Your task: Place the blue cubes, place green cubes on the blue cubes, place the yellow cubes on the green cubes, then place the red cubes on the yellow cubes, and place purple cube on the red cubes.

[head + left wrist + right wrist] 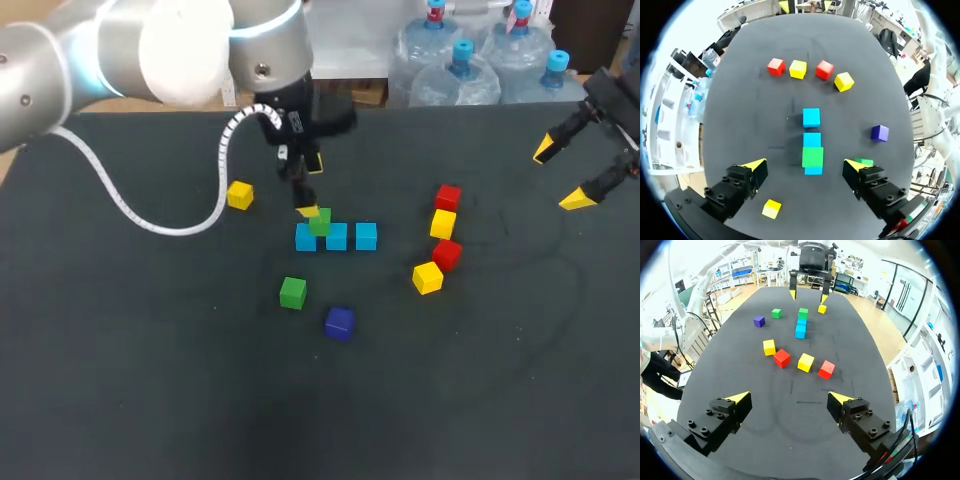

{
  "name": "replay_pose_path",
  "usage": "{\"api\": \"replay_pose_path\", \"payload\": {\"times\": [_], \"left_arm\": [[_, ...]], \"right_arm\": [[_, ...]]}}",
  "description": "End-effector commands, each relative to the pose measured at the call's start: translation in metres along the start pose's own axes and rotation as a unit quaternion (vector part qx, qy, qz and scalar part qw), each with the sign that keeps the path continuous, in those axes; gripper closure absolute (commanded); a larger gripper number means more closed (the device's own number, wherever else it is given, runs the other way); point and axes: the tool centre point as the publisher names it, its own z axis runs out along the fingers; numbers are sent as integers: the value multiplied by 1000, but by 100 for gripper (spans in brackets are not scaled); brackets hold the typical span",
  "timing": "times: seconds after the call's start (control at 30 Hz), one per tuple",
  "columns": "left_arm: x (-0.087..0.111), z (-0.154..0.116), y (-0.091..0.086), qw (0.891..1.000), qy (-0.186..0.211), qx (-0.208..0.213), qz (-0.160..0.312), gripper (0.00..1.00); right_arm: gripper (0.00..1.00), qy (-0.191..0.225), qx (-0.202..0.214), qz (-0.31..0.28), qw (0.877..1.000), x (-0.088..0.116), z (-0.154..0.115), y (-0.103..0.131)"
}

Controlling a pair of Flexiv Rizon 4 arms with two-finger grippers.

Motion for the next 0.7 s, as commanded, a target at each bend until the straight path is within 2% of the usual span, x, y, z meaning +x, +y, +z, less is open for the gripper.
{"api": "replay_pose_path", "payload": {"times": [0.03, 0.37, 0.7], "left_arm": [[9, -20, -11, 1000, -6, -12, 8, 0], [35, -47, -27, 999, -10, -24, 26, 0], [82, -62, -55, 999, -22, -21, 45, 0]], "right_arm": [[0, -1, 0, 0, 1000, 0, 0, 0], [0, -1, 0, 0, 1000, 0, 0, 0], [0, -1, 0, 0, 1000, 0, 0, 0]]}}
